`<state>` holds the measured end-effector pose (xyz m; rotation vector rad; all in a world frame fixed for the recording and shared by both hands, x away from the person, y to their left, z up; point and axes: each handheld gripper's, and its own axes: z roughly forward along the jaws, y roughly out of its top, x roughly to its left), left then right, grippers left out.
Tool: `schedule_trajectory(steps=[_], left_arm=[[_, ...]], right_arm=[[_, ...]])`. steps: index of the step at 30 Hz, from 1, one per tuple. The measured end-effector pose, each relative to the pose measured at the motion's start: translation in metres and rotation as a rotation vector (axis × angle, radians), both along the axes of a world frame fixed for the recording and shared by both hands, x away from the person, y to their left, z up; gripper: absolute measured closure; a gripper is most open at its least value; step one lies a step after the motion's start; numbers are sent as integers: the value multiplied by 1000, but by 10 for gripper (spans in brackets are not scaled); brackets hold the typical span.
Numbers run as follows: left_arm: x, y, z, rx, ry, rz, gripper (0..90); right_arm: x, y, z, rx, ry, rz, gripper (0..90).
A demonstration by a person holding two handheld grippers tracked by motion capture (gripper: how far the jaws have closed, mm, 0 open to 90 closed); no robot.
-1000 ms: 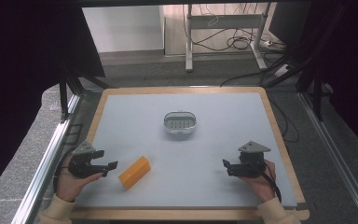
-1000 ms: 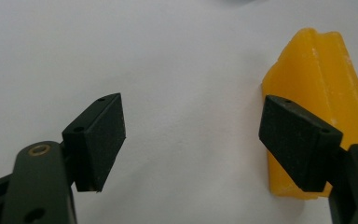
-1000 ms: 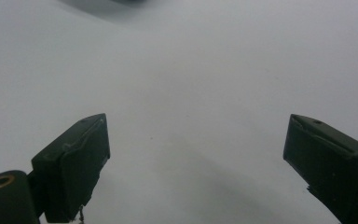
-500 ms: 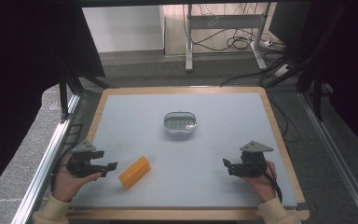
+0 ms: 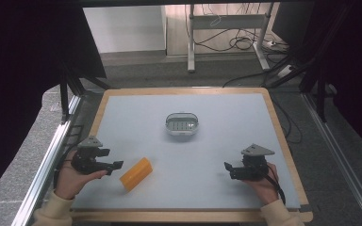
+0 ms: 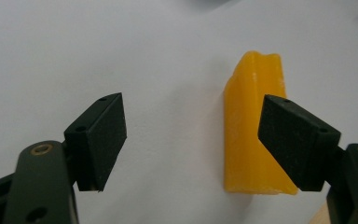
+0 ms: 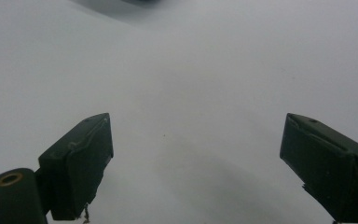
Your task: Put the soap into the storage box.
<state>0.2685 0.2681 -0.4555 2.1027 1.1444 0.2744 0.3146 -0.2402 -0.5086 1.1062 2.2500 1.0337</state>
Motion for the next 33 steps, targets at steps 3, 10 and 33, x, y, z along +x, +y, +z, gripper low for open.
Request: schedule_trajectory(steps=[3,10,33], left_arm=[[-2,0,-1,-2,2,2,234],[-2,-8,0,11,9,-31,233],[-3,-39,15,67,35,-121,233]], right_arm=[[0,0,-1,-4,4,1,102],[-3,-1,3,-11,-26,-18,108],[-4,-1,2,-17,-30,-21,111]])
